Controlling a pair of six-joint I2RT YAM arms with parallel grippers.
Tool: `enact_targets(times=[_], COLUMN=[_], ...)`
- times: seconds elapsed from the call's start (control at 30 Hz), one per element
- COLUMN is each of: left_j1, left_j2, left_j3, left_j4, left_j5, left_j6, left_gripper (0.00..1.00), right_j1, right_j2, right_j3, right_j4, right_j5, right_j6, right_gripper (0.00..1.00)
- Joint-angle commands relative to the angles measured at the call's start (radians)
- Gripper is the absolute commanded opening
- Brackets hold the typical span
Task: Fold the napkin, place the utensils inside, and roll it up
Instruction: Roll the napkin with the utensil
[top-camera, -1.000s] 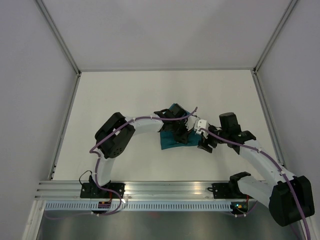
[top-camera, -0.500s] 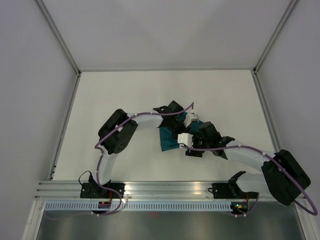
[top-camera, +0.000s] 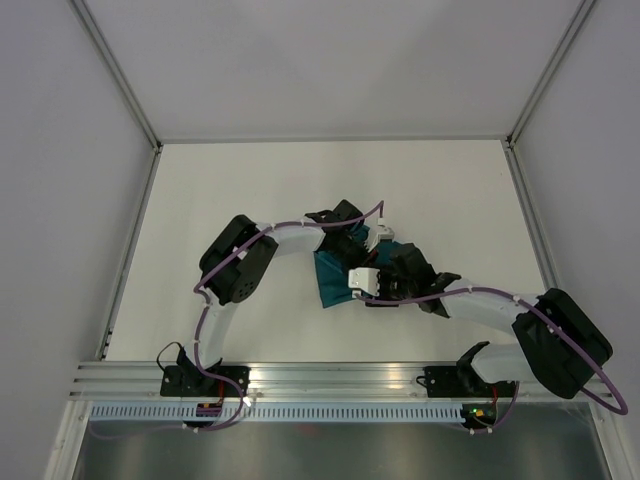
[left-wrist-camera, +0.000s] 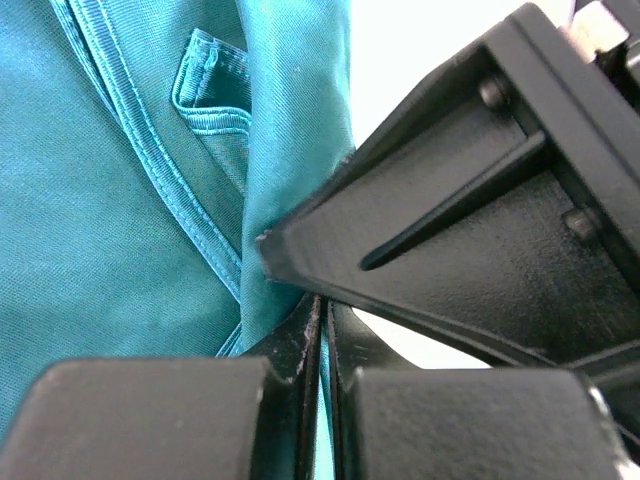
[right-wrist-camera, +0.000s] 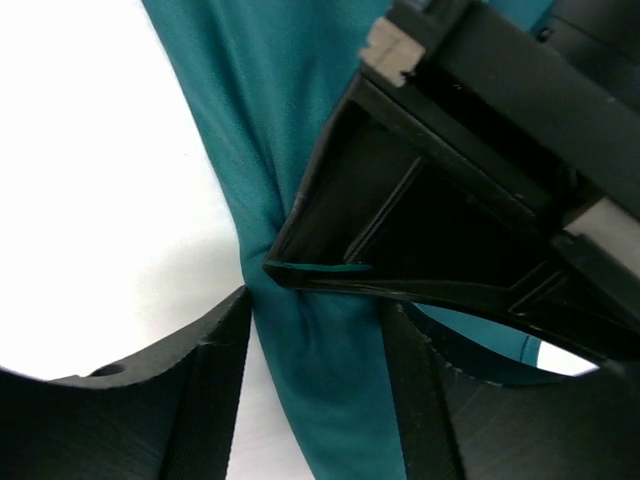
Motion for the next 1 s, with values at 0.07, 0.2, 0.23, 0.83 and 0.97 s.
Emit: enact_targets(times=[0.07, 0.2, 0.23, 0.83, 0.97], left_j1=[0.005, 0.012, 0.015, 0.081, 0.107], left_j2=[0.070, 0.073, 0.073, -0.062, -0.111], left_j3=[-0.018, -0.010, -0.009, -0.090, -0.130], left_j4=[-0.111, -0.110, -0.111, 0.062, 0.151], left_j5=[-0.054, -0.039, -0.033, 0.005, -0.036], left_j6=[-0.009, -0.021, -0.027, -0.167, -0.235], left_gripper=[0.02, 0.02, 0.02, 0.24, 0.33], right_j1=[-0.002, -0.002, -0.002, -0.054, -0.083], right_j2=[0.047, 0.063, 0.071, 0.238, 0.287], right_j3=[0.017, 0.037, 0.043, 0.200, 0.256], right_j4=[-0.105, -0.160, -0.170, -0.406, -0.495], right_j5=[0.018, -0.010, -0.013, -0.137, -0.180], right_j6=[-0.042, -0.041, -0.041, -0.067, -0.084], right_gripper=[0.52, 0.40, 0.38, 0.00, 0.00])
